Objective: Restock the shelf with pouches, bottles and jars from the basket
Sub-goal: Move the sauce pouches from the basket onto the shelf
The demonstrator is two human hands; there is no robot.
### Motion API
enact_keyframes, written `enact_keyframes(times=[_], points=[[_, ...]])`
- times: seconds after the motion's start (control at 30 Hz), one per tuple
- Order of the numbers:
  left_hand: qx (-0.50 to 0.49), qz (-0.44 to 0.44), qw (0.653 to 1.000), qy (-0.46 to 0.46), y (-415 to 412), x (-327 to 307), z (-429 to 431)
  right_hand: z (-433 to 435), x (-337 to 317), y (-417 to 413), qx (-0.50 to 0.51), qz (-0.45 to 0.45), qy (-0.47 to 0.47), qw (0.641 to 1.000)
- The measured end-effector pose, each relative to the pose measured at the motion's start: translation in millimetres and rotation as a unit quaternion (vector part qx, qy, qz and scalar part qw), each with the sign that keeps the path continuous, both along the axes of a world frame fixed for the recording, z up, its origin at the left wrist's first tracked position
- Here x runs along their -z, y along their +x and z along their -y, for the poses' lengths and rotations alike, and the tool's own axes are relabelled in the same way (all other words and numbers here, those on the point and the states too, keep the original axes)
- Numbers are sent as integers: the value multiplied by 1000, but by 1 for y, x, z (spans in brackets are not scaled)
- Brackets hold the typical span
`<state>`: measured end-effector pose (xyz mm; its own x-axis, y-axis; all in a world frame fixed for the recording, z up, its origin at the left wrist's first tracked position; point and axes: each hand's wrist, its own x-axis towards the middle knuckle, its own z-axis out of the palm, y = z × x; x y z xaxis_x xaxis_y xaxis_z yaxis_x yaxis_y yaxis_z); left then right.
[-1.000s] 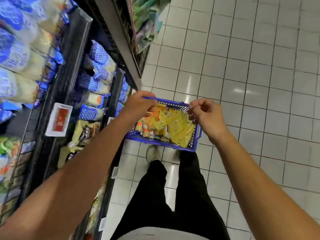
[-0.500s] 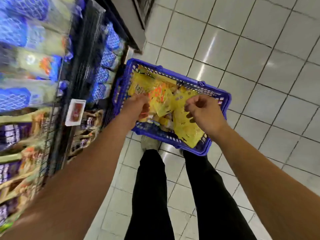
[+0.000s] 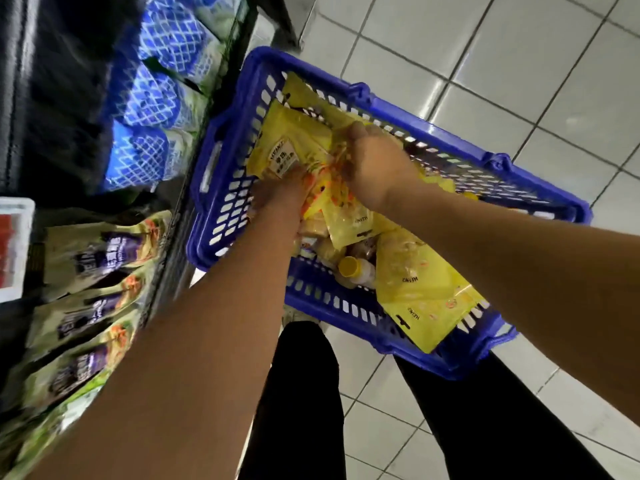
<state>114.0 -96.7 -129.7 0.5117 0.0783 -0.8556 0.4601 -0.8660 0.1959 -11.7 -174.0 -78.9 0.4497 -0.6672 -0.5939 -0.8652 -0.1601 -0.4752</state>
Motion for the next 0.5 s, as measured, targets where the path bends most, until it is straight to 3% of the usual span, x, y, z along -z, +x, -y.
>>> enact_keyframes(times=[0.13,0.23,0.37,0.5], points=[[-61,-27,997,-35,4,5,-4,-26,17,7,-102,-96,-79,987],[-68,-22,996,-60,2,6,-12,-37,23,6,-94,-111,-96,985],[-54,-20,996,-66,-4,4,-29,-34,30,-1,36,-102,28,994],[-60,-114,986,-107,-9,0,-49,-38,39,-21,90,-95,177,975]])
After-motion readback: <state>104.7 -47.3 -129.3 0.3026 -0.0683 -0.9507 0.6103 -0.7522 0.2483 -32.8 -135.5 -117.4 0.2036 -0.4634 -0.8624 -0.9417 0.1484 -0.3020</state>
